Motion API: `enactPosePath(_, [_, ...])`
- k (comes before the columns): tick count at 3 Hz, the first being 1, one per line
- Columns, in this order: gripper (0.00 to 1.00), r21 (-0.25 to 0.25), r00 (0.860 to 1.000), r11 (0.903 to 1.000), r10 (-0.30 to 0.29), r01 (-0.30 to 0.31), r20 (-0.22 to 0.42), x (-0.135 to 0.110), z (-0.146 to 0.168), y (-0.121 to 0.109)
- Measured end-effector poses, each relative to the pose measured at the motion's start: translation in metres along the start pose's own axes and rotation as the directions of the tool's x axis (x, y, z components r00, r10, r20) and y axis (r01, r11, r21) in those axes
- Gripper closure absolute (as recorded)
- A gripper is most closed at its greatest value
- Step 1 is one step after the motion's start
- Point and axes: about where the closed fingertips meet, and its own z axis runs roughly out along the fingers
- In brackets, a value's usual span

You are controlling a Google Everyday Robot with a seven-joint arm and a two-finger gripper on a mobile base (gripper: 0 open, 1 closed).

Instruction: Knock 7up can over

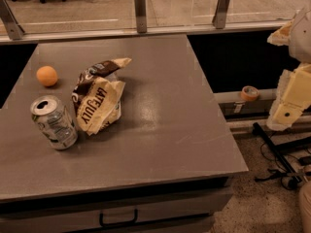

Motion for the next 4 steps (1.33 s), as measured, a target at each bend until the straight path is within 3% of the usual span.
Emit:
enactPosePath(1, [0.0, 0.0, 1.0, 1.0, 0.0, 0.0, 0.0, 0.0, 0.0, 0.0])
enactPosePath(2, [0.0, -0.023, 0.997, 0.9997, -0.003, 0.005, 0.08, -0.017, 0.002, 0.004])
enactPosePath(3, [0.0, -0.048, 0.961, 0.9983, -0.018, 0.033, 0.274, -0.063, 0.005, 0.02])
enactPosePath(4, [0.0, -0.09, 0.894, 0.9958, 0.026, 0.017, 0.448, -0.116, 0.015, 0.039])
